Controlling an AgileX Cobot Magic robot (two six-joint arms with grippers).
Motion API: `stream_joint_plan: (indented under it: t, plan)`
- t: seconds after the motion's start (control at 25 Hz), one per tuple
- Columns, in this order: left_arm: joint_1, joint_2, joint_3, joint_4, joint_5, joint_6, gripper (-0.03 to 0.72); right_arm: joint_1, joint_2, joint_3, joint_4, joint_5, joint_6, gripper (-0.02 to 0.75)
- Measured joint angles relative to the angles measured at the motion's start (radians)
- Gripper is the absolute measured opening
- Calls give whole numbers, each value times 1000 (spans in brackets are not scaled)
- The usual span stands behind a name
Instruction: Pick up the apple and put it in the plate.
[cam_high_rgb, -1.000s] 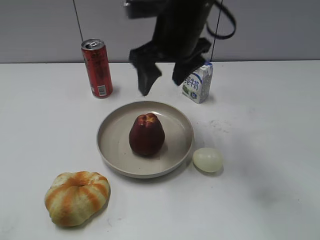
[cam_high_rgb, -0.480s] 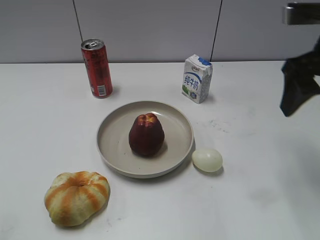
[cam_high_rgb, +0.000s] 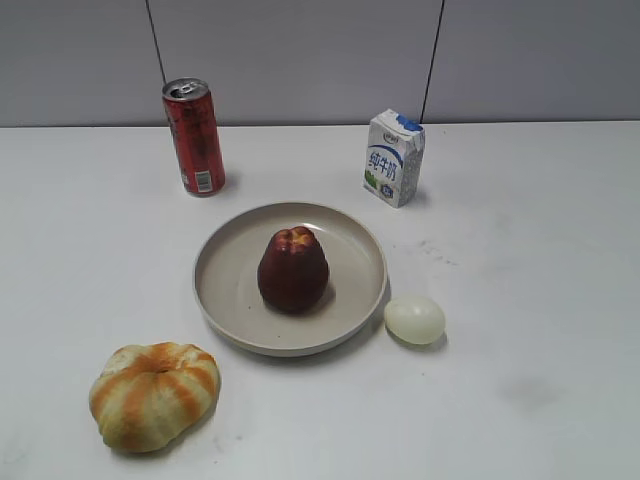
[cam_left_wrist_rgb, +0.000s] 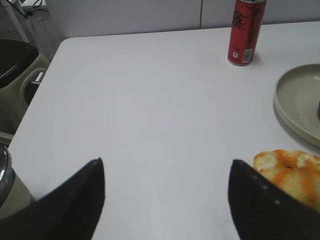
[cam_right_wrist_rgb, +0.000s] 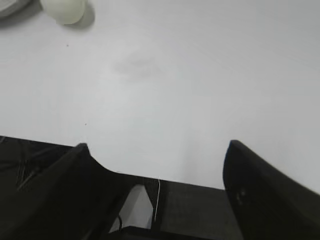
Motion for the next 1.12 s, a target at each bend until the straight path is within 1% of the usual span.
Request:
stream_joint_plan:
  t: [0.12,0.28,0.4,0.56,0.96,1.12]
  plan:
    - [0,0,0,0,0,0,585,0,-193,93,-7,-34,2,645]
    - [0,0,0,0,0,0,585,0,-391,205,-11,-51,2,630]
    - [0,0,0,0,0,0,585,0,-493,223,-17,-59,2,599]
    - [0,0,0,0,0,0,585,0,-540,224,-18,-64,2,578]
    - [0,0,0,0,0,0,585,-3,-566,224,-18,-65,3,573]
    - [0,0,0,0,0,0,585,-58,-656,224,-18,-65,3,573]
